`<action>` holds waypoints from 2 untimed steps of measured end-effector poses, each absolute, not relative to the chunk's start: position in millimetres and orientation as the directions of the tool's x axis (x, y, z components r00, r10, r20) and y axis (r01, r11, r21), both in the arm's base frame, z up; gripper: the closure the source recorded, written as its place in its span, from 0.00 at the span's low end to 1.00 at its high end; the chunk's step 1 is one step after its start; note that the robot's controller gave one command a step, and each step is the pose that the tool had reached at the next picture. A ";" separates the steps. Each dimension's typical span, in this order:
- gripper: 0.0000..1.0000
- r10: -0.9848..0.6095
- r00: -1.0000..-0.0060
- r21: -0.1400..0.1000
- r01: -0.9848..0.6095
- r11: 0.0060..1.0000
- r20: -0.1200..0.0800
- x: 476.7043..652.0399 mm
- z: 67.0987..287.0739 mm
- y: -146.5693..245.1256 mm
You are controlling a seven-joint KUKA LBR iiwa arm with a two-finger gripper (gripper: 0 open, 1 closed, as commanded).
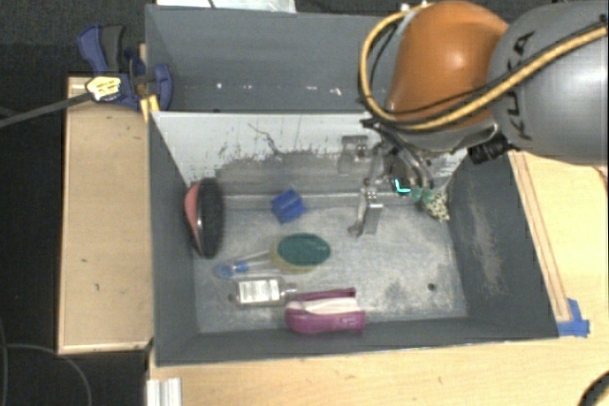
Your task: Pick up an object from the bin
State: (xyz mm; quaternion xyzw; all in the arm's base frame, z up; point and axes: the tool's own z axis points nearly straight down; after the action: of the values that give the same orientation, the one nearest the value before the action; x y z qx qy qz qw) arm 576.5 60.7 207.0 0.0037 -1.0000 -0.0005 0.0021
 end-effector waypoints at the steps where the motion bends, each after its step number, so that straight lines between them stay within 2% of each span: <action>1: 0.00 0.010 -1.000 0.001 0.010 1.000 0.004 544.0 75.9 108.2; 2: 1.00 0.016 -1.000 0.002 0.016 1.000 -0.006 547.6 80.9 107.1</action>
Offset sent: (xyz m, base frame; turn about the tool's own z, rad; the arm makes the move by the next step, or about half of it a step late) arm -0.0308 0.0460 -0.1279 0.0203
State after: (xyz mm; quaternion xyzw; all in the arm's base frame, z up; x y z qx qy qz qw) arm 547.6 107.1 80.9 -0.0081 -1.0000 -0.0011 -0.0030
